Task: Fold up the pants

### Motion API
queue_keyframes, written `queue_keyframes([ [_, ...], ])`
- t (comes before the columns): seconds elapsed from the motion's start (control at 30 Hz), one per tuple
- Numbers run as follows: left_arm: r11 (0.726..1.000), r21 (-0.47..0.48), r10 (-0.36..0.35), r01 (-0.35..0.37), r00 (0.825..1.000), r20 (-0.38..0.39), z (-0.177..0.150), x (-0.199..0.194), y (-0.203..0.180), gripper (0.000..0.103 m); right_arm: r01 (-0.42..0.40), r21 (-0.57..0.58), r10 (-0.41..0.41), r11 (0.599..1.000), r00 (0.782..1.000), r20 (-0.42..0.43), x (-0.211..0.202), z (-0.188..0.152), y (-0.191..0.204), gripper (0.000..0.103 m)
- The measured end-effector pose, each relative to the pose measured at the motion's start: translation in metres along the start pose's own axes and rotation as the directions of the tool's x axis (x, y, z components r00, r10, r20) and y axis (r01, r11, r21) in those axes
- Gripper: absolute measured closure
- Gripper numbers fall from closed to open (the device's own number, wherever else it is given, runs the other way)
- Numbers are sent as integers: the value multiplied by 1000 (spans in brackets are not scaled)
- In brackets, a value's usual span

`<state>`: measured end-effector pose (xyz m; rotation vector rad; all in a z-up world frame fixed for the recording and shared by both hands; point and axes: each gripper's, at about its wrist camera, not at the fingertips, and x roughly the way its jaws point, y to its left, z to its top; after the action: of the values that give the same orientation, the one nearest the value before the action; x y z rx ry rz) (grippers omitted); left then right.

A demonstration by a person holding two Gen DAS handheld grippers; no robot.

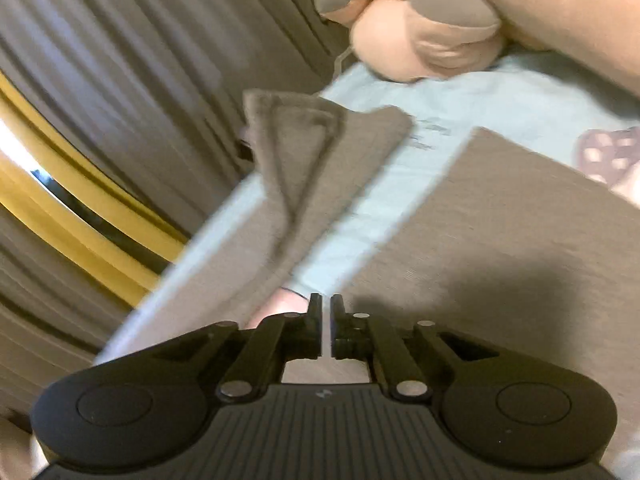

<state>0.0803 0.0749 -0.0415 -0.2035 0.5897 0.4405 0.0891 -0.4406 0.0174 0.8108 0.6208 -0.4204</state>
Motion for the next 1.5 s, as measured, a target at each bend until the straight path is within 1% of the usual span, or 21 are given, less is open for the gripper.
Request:
queue_keyframes([
  [0.07, 1000, 16, 11, -11, 1000, 0, -2, -1, -3, 0, 24, -19, -24, 1000, 1000, -3, 14, 10, 13, 59],
  [0.1, 1000, 24, 17, -17, 1000, 4, -3, -1, -4, 0, 28, -43, -27, 999, 1000, 3, 20, 13, 18, 37],
  [0.13, 999, 31, 23, -23, 1000, 8, -4, -1, -5, 0, 38, -62, -37, 997, 999, 18, 26, 15, 22, 37],
  [0.23, 999, 38, 31, -32, 999, 13, -6, 0, -7, 0, 36, -127, -31, 991, 999, 44, 54, 34, 41, 37],
  [0.43, 998, 42, 36, -37, 999, 21, -8, 2, -8, 0, 140, -224, -134, 964, 990, 43, 125, 55, 72, 37],
  [0.57, 998, 49, 45, -46, 999, 27, -8, 4, -11, 0, 227, -281, -228, 932, 973, 32, 156, 51, 77, 38],
  [0.67, 998, 45, 42, -44, 999, 29, -9, 4, -10, 0, 287, -315, -274, 905, 958, 87, 165, 46, 81, 47],
  [0.73, 998, 47, 44, -45, 999, 31, -9, 4, -11, 0, 315, -305, -292, 899, 949, 120, 168, 48, 81, 62],
  [0.77, 998, 49, 45, -47, 998, 32, -9, 5, -11, 0, 318, -287, -292, 904, 948, 128, 168, 47, 78, 66],
  [0.83, 998, 50, 46, -48, 998, 34, -9, 5, -11, 0, 306, -281, -282, 910, 952, 121, 168, 48, 75, 87],
  [0.87, 998, 49, 46, -47, 998, 34, -9, 5, -11, 0, 294, -294, -273, 909, 955, 114, 168, 48, 77, 91],
  [0.93, 998, 48, 45, -47, 998, 33, -9, 5, -11, 0, 257, -262, -237, 930, 966, 106, 159, 53, 75, 92],
  [0.97, 998, 48, 45, -46, 998, 33, -9, 5, -11, 0, 196, -208, -176, 958, 978, 112, 142, 56, 71, 92],
  [1.03, 998, 48, 44, -46, 999, 31, -9, 5, -11, 0, 96, -129, -76, 987, 986, 149, 104, 57, 60, 93],
  [1.13, 998, 49, 45, -47, 998, 31, -9, 5, -11, 0, -40, -13, 42, 999, 975, 218, 32, 40, 27, 93],
  [1.2, 998, 46, 44, -45, 999, 30, -9, 5, -11, 0, -77, 55, 61, 996, 967, 248, -12, 15, -2, 93],
  [1.3, 998, 46, 45, -46, 998, 33, -9, 3, -11, 0, -22, 146, -13, 989, 972, 233, -45, -22, -42, 93],
  [1.33, 998, 45, 45, -46, 998, 32, -9, 3, -11, 0, 17, 171, -51, 985, 978, 200, -45, -31, -54, 93],
  [1.4, 998, 47, 44, -45, 999, 31, -9, 2, -11, 0, 98, 237, -116, 967, 991, 63, -32, -39, -77, 91],
  [1.43, 998, 48, 43, -44, 999, 30, -9, 1, -11, 0, 103, 299, -110, 949, 994, 10, -27, -41, -89, 90],
  [1.5, 998, 49, 40, -41, 999, 27, -9, -1, -11, 0, 76, 380, -89, 922, 996, 15, -31, -41, -99, 87],
])
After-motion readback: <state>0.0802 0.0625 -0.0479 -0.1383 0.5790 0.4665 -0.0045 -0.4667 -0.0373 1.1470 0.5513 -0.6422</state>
